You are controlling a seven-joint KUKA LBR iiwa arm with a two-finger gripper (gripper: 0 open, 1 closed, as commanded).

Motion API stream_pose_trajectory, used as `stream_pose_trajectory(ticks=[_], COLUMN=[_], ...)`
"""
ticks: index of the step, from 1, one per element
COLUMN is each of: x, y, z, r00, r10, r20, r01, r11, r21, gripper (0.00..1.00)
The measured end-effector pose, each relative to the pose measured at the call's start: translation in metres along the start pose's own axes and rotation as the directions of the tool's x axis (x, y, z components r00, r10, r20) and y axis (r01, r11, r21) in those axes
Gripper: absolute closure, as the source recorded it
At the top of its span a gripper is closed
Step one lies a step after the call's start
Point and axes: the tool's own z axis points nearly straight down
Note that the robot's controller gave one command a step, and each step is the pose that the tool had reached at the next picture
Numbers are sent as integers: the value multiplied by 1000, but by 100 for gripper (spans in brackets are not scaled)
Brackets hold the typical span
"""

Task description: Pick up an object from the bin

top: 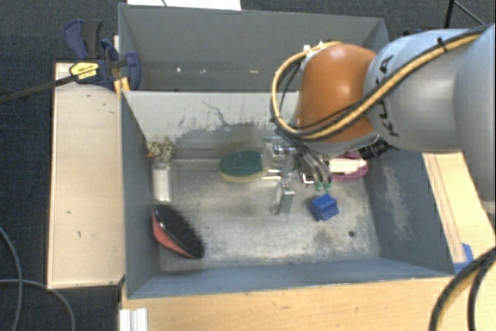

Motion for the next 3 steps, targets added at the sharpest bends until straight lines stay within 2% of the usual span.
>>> stream_pose_trajectory(ticks=[1, 2, 3], x=[-27, -26, -20], y=[28, 30, 58], z=[53, 53, -29], r00=[907, 909, 920], r10=[420, 417, 392], r20=[12, 7, 2], r01=[-420, -417, -392], r11=[907, 909, 920], r21=[1, 0, -3], gripper=[0, 100, 100])
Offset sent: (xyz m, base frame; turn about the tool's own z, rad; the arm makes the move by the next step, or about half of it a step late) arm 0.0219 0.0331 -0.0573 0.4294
